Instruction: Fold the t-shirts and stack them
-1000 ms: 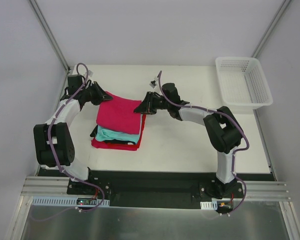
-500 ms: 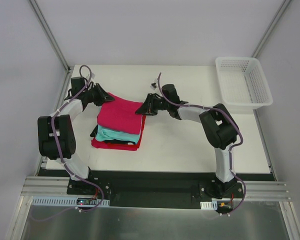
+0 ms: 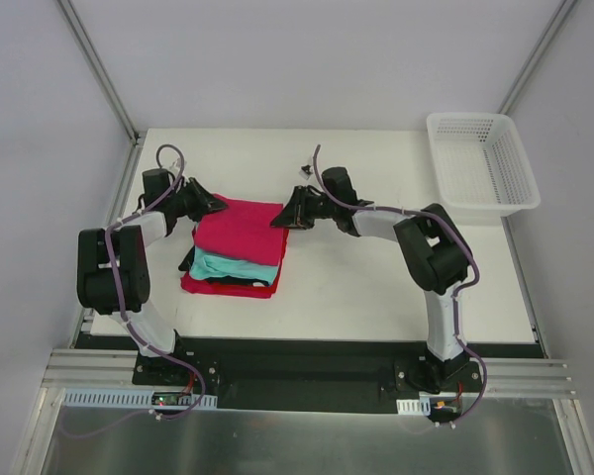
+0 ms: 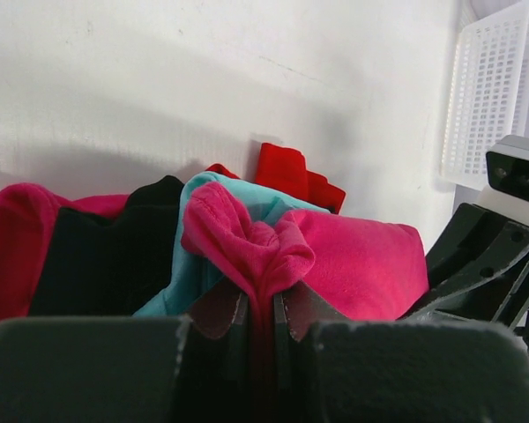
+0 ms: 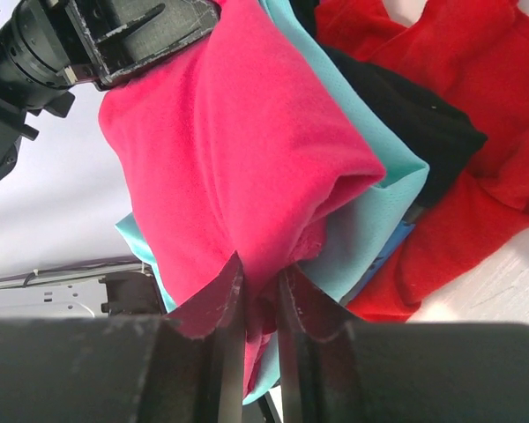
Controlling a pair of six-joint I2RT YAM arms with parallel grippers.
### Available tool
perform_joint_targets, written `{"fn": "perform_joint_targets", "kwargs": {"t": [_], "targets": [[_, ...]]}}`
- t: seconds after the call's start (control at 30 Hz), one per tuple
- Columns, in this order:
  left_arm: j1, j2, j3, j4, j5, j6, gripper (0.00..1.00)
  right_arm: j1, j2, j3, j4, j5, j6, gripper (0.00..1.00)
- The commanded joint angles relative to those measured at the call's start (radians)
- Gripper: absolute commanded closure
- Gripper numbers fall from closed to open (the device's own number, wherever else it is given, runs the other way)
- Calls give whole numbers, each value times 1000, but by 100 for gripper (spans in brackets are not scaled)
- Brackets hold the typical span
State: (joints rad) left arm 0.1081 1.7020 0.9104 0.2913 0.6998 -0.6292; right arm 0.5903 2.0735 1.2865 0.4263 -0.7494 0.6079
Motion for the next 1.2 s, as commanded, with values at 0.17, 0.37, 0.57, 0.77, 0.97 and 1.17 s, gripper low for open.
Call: {"fn": "perform_joint_targets", "kwargs": {"t": [0.17, 0.37, 0.57, 0.77, 0.97, 1.17], "targets": [[54, -28, -42, 71, -25, 2, 89, -76, -18, 0, -118, -7, -117, 69], [88, -50, -51, 43, -42, 9, 2, -90, -18, 22, -217, 16, -174, 4], [131, -94, -50, 16, -68, 23, 1, -109, -46, 19, -270, 33, -220, 4], [194, -137, 10, -72, -46, 55, 1, -132, -108, 13, -350, 53, -278, 4], [211, -240, 42, -175, 0, 59, 1, -150, -228, -26, -420, 62, -295, 4], [209, -376, -63, -185, 127, -44, 1, -92, -377, -78, -463, 93, -249, 4]]}}
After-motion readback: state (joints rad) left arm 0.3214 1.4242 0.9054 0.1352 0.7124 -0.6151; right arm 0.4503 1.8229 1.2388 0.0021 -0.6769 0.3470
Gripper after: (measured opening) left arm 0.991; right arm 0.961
